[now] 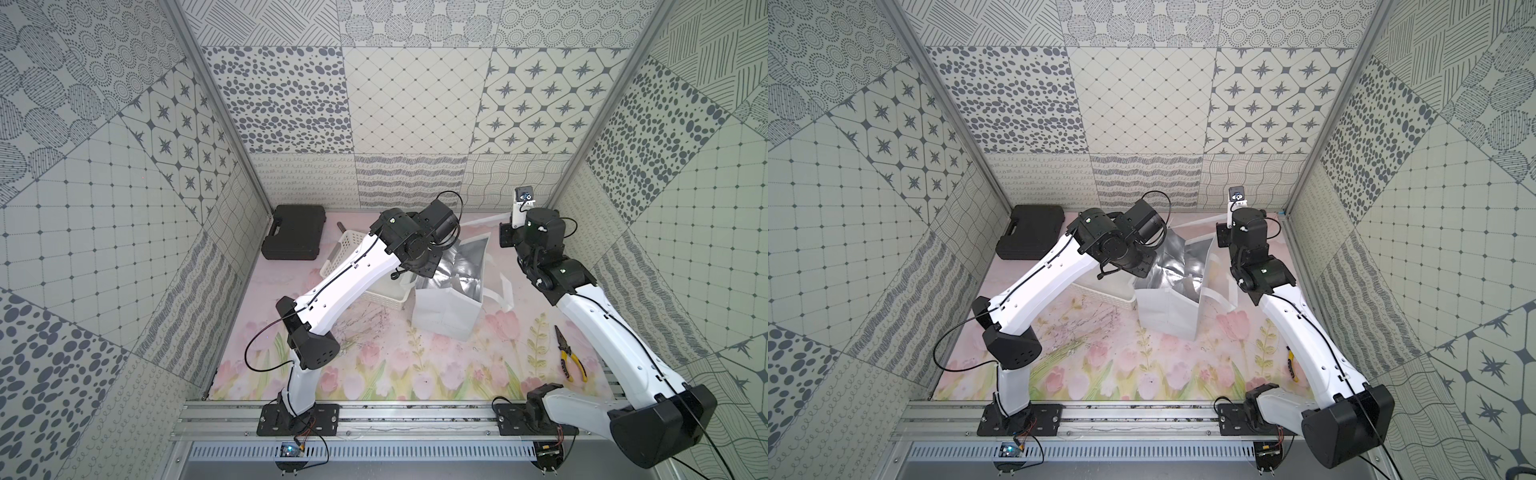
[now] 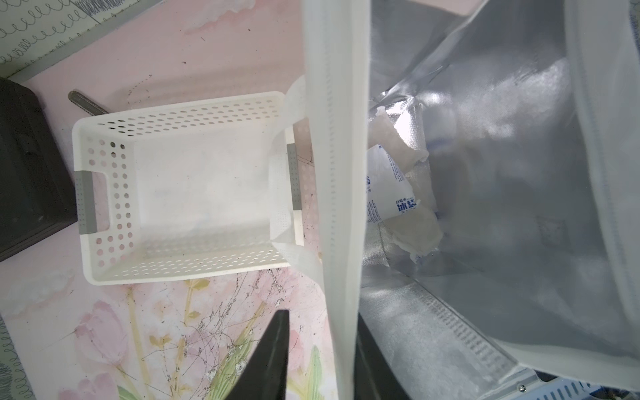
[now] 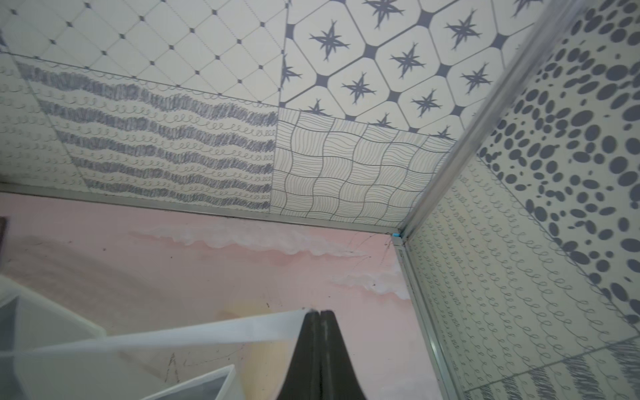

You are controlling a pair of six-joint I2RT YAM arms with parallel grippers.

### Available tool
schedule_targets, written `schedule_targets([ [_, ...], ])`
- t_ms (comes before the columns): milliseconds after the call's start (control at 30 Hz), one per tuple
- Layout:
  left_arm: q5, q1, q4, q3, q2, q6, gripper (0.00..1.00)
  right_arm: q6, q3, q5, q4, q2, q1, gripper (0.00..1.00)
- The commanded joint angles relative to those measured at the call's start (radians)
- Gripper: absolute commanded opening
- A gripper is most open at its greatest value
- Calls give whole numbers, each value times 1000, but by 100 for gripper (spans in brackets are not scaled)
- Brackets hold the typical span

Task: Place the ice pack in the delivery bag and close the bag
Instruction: Tear off the adhesive seal from the delivery bag.

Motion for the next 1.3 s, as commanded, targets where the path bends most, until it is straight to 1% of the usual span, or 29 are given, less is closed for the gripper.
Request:
schedule_targets([
  [0, -60, 13, -43, -22, -17, 0, 30, 49, 44, 77, 39, 31, -70, 0],
  [133, -56, 20, -43, -34, -25, -6, 29, 117, 57, 135, 8, 65, -172, 0],
  [267, -35, 27, -29, -41, -37, -3, 29, 221, 45, 95, -71, 85, -284, 0],
  [333, -27, 29, -26, -41, -38, -1, 29, 244, 15, 55, -79, 72, -312, 0],
  [400, -23, 29, -22, -43, -37, 1, 29, 254, -23, 26, -80, 55, -319, 0],
  [500, -18, 34, -19, -47, -32, 2, 28, 276, -77, 32, -88, 46, -328, 0],
  [600, -5, 39, -10, -49, -32, 6, 28, 323, -114, 21, -97, 44, -359, 0],
  [767, 15, 48, 6, -68, -29, 8, 28, 426, -155, -39, -108, 125, -461, 0],
  [867, 25, 50, 15, -69, -28, 9, 28, 434, -147, -73, -106, 194, -477, 0],
  [1033, 29, 54, 19, -65, -32, 11, 28, 424, -124, -61, -103, 258, -477, 0],
  [1167, 43, 55, 20, -44, -40, 20, 27, 422, -103, -82, -107, 250, -477, 0],
  [1267, 86, 49, 72, -22, -68, 53, 31, 410, -103, -94, -105, 218, -462, 0],
])
